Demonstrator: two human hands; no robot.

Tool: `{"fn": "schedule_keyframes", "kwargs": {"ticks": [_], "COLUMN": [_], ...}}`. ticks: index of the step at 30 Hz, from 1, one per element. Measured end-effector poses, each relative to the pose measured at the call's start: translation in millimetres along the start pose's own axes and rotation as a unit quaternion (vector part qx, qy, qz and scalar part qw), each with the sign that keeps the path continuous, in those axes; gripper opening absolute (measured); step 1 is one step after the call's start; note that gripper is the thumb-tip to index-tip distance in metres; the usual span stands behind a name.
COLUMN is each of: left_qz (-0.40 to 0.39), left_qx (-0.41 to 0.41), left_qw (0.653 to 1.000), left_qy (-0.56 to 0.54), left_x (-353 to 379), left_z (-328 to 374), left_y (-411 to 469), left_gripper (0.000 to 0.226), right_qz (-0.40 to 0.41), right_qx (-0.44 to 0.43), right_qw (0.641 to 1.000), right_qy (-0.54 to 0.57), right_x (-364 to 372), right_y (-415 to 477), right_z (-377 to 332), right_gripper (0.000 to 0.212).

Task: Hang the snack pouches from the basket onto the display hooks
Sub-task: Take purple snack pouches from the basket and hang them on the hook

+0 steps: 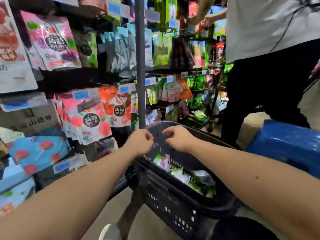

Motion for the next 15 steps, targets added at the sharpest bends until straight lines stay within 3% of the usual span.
{"fn": "schedule_keyframes", "kwargs": {"ticks": [9,15], "left_qz": [-0.183,-0.367], "left_qx": [-0.003,0.022], "left_qw": [0.98,0.921], "left_qy": [0.072,0.125], "left_x": [90.3,165.3], "left_z": [-77.0,-109.7], "left_y": [89.0,111.7], "left_gripper": [0.004,0.034], "right_qz": [-0.042,-0.094], "right_qx": [0.073,0.119], "right_qw": [0.996,0.988], "right_qy": [0.024,0.019], "right_x": [69.8,135.5], "right_y": [82.3,113.4], "right_z": [90.7,137.7], "right_gripper": [0.038,0.038]}}
Point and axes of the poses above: each hand's wrist, its own y-axis towards the middle knuckle, its own x-axis out of the palm, z = x × y, the point moved 10 cm from there along y, towards the middle knuckle, and after that the axes turned 14 degrees about x, right-handed, at the moved point
